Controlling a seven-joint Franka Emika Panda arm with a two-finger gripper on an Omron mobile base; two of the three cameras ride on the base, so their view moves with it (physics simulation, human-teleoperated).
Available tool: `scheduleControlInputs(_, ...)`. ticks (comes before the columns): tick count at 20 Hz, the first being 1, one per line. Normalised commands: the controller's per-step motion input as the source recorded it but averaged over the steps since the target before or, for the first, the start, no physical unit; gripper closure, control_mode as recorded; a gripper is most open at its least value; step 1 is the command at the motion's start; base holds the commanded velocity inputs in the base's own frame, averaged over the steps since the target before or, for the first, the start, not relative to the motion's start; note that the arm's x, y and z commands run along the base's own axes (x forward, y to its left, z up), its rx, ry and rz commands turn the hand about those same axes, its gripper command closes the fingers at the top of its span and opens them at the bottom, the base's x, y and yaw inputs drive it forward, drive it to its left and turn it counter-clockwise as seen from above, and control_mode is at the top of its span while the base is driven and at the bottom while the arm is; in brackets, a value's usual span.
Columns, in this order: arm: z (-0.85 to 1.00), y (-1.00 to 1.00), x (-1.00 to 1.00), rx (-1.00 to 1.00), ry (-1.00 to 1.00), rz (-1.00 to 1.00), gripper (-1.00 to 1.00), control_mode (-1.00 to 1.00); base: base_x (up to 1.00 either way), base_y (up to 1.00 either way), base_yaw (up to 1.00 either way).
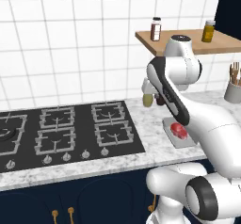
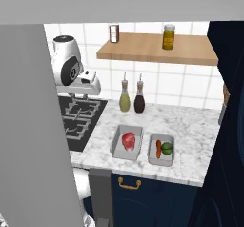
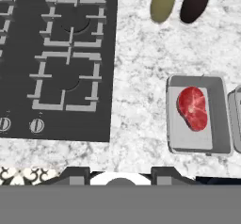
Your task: Take the meat container that has the steak and place it on the second highest rack of the freezer. Then take the vegetable container that has the carrot and avocado and place it on the highest rack of the freezer.
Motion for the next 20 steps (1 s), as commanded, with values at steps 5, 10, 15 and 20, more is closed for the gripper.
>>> scheduleControlInputs(5, -0.07, -0.03, -0.19, 0.0, 0.0, -0.02, -1.0, -1.0, 0.0, 0.0, 0.0)
scheduleControlInputs(10, -0.39, -0.71, -0.23, 0.11, 0.04, -0.24, -1.0, -1.0, 0.0, 0.0, 0.0)
scheduleControlInputs(15, -0.51, -0.91, -0.01, 0.2, 0.2, -0.3, -1.0, -1.0, 0.0, 0.0, 0.0)
scheduleControlInputs(20, -0.6, -0.82, 0.0, 0.16, 0.21, -0.35, -1.0, -1.0, 0.0, 0.0, 0.0)
